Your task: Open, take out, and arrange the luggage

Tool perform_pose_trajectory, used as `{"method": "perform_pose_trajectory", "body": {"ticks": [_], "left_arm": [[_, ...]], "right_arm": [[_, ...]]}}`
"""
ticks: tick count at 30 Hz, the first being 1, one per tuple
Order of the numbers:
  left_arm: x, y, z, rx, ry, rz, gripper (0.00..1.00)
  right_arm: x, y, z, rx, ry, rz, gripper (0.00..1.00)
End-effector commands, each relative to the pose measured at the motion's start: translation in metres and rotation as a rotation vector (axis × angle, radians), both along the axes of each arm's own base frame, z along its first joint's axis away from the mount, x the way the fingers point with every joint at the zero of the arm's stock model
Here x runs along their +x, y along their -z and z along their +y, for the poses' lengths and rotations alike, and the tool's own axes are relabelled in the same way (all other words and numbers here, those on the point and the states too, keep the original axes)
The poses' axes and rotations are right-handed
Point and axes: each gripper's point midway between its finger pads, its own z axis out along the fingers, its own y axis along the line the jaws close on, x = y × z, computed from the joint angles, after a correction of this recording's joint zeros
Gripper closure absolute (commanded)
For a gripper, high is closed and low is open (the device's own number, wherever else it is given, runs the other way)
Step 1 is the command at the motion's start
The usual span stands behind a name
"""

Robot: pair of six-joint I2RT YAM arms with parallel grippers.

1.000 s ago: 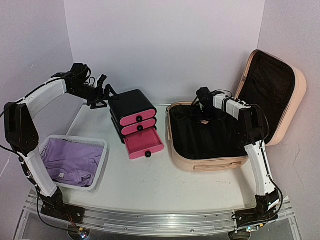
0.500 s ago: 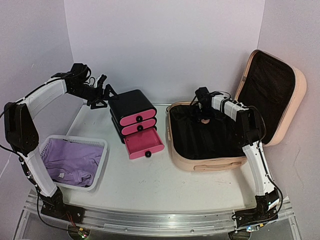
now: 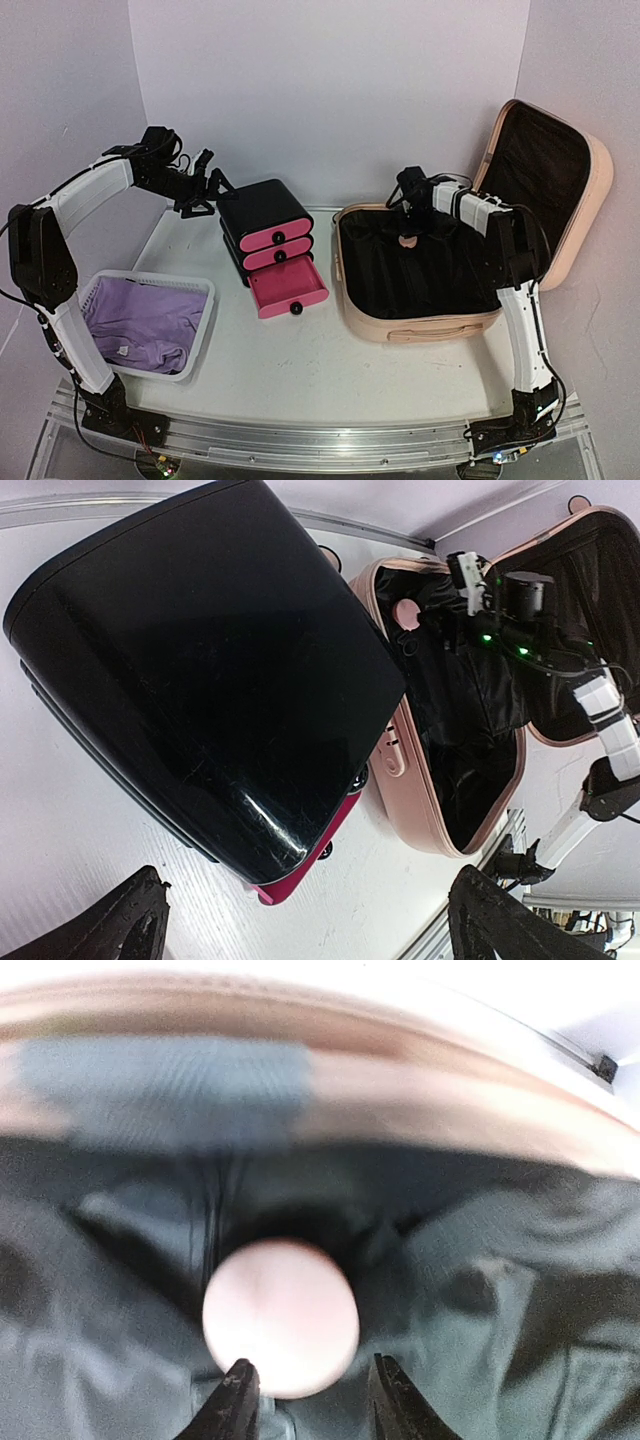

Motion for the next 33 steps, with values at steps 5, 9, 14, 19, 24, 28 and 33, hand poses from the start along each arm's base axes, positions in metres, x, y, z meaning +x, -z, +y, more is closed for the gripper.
{"method": "perform_pose_trajectory", "body": {"ticks": [5,9,14,19,24,28,33], "left_arm": [[0.003,-0.006,-0.002,-0.032,0.011,-0.021,0.02],[0.003,-0.004,-0.002,-0.029,0.009,-0.019,0.02],[0.004,-0.002,-0.002,-0.025,0.007,-0.017,0.02],[0.005,0.000,-0.002,-0.025,0.009,-0.012,0.02],[0.005,0.002,-0.003,-0.025,0.010,-0.006,0.02],[0.006,0.003,-0.002,-0.022,0.009,-0.005,0.02],[0.007,0.005,-0.002,-0.021,0.008,-0.003,0.02]], "right_arm": [[-0.002,-0.077,-0.002,0.079,0.015,-0.156,0.42],[0.002,-0.062,-0.001,0.040,-0.021,-0.125,0.33],[0.010,-0.041,0.001,-0.008,-0.065,-0.089,0.29],[0.016,-0.021,0.001,-0.054,-0.100,-0.053,0.23],[0.020,-0.002,0.001,-0.077,-0.109,-0.030,0.20],[0.022,0.011,-0.007,-0.132,-0.091,-0.016,0.21],[0.022,0.020,-0.020,-0.208,-0.069,-0.005,0.27]]}}
